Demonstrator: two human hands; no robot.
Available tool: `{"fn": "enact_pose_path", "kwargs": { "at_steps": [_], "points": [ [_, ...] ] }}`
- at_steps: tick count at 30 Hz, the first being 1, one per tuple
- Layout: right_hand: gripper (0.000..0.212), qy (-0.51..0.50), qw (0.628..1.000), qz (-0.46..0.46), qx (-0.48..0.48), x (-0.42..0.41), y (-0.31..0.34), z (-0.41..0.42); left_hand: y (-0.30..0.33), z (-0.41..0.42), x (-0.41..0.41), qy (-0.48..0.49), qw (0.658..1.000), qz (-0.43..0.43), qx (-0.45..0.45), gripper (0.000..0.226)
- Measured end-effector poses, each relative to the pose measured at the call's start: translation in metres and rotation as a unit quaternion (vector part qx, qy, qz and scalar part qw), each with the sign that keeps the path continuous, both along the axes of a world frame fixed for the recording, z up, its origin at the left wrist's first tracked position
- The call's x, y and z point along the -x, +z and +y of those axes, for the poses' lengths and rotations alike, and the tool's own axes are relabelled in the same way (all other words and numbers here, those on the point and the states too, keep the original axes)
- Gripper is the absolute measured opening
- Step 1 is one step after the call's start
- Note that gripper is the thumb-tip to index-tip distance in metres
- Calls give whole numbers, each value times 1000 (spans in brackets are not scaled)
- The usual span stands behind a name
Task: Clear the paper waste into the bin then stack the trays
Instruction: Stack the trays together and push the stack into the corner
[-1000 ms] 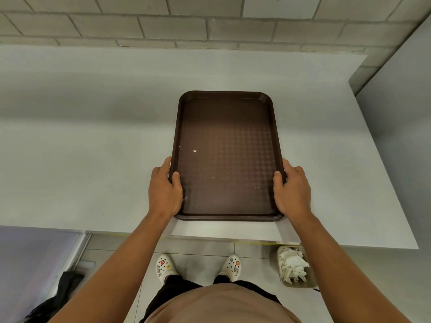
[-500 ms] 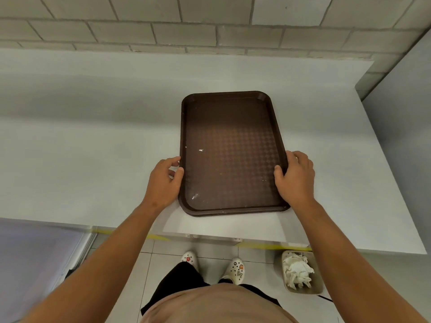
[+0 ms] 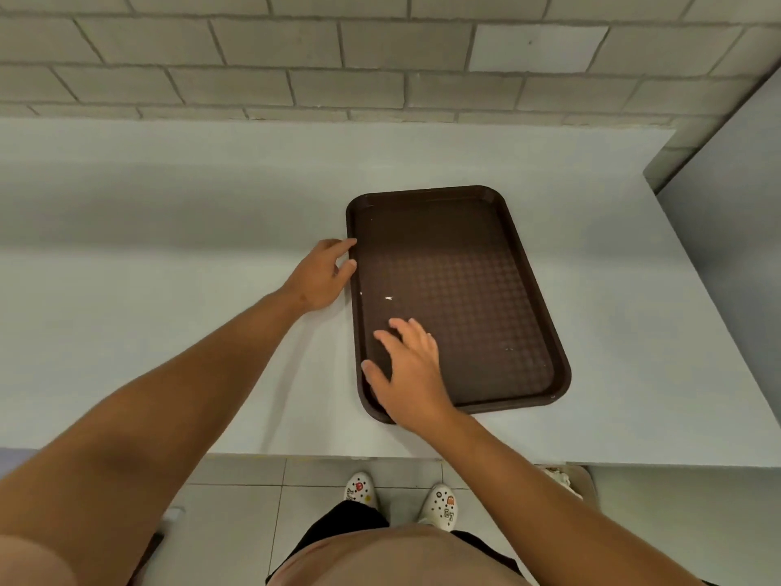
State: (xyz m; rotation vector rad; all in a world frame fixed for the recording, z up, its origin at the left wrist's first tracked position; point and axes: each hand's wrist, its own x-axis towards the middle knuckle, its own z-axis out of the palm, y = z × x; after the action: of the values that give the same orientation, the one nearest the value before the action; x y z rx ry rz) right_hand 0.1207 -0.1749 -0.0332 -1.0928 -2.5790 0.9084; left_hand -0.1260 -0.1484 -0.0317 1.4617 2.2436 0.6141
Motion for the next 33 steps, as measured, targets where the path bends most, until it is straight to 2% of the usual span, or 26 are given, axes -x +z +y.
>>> {"fn": "enact_pose_path", "kwargs": {
  "at_steps": [5, 8, 19, 23, 26, 30, 33],
  "points": [
    [68, 7, 999, -49, -8, 33, -6, -1, 2, 37, 34, -43, 996, 42, 59, 51],
    [66, 6, 998, -51, -39, 40, -8, 5, 4, 40, 40, -52, 995, 50, 67, 48],
    [63, 82, 996, -14, -45, 8, -13, 17, -10, -3, 28, -28, 999, 25, 8, 31],
    [62, 131, 991, -4, -21, -17, -10, 30, -12, -25, 10, -22, 998, 36, -36, 28],
    [61, 158, 987, -15, -5, -37, -5, 43, -10, -38, -5, -23, 996, 76, -32, 29],
    [53, 169, 985, -19, 7, -61, 1, 58, -9, -53, -24, -42, 991, 122, -44, 27],
    [37, 159, 987, -25, -8, -77, 6, 69, -8, -64, -42, -37, 988, 137, -63, 26]
  ]
}}
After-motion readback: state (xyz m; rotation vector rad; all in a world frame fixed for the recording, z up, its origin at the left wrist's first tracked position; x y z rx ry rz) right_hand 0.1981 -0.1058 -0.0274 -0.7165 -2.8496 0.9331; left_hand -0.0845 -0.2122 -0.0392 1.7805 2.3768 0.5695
